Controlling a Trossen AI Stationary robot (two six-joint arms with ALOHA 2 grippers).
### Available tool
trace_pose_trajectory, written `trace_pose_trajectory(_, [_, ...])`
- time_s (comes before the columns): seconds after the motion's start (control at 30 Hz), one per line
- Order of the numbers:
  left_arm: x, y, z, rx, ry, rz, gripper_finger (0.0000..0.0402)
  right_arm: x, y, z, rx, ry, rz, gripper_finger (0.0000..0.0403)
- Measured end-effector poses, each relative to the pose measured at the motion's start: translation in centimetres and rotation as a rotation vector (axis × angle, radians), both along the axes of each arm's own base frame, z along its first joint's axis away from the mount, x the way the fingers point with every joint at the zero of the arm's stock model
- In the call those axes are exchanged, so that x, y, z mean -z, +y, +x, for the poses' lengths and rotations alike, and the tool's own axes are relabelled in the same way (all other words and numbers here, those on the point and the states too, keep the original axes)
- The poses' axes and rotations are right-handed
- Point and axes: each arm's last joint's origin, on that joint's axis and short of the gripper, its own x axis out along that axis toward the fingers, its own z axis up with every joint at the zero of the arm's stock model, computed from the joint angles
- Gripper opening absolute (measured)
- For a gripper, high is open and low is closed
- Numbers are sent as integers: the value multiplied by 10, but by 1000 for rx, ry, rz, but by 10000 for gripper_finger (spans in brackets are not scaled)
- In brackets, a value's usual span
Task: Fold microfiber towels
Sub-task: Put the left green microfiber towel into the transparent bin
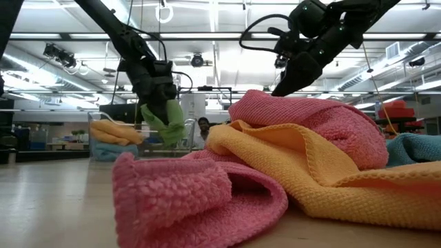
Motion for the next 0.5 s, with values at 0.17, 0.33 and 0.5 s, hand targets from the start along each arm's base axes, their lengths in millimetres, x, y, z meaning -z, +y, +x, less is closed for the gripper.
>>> trace_pose_trajectory(0.17, [13,-1,8,4,21,-36,50,-1,0,1,-6,-18,-1,243])
trace_pose_trajectory(0.33, [24,3,8,0,40,-55,40,-1,0,1,-13,-19,4,243])
trace_pose_trajectory(0.5, [27,8,2,-6,45,-63,47,-1,0,1,-13,-19,4,243])
